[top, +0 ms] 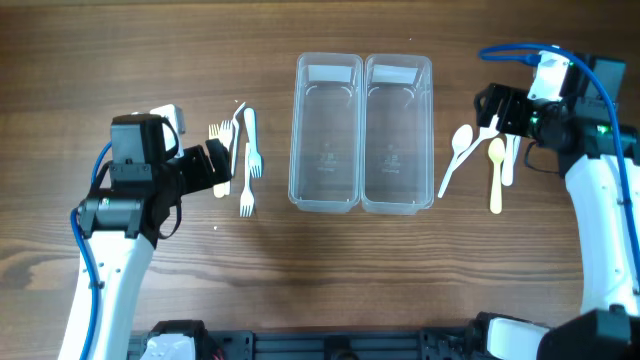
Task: Pack container
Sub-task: 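Move the right gripper over the spoons and lower onto a white spoon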
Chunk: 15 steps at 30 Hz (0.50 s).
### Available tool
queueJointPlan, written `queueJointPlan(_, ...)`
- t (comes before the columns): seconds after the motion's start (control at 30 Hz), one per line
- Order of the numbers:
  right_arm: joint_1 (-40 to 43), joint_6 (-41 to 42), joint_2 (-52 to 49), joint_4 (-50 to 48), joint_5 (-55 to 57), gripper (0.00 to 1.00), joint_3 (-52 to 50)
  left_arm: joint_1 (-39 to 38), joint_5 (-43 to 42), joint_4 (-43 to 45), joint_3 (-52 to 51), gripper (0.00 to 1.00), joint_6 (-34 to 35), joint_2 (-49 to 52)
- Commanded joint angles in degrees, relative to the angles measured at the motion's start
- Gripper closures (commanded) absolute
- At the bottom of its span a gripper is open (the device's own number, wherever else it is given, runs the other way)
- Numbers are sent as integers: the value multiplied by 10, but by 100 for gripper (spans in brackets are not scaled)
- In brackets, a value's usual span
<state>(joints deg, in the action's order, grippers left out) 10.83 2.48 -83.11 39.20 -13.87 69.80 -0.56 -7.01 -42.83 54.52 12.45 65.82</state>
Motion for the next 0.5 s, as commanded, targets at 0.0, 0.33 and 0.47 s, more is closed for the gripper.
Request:
queueJointPlan(0.0,0,10,-16,1,-9,0,12,5,-9,-2,12,0,-17,6)
queueJointPlan(0.33,0,106,-136,37,14,12,10,5,-9,-3,12,0,-17,6)
queueJointPlan(0.47,0,117,-183,35,14,25,10,5,-9,-3,12,0,-17,6)
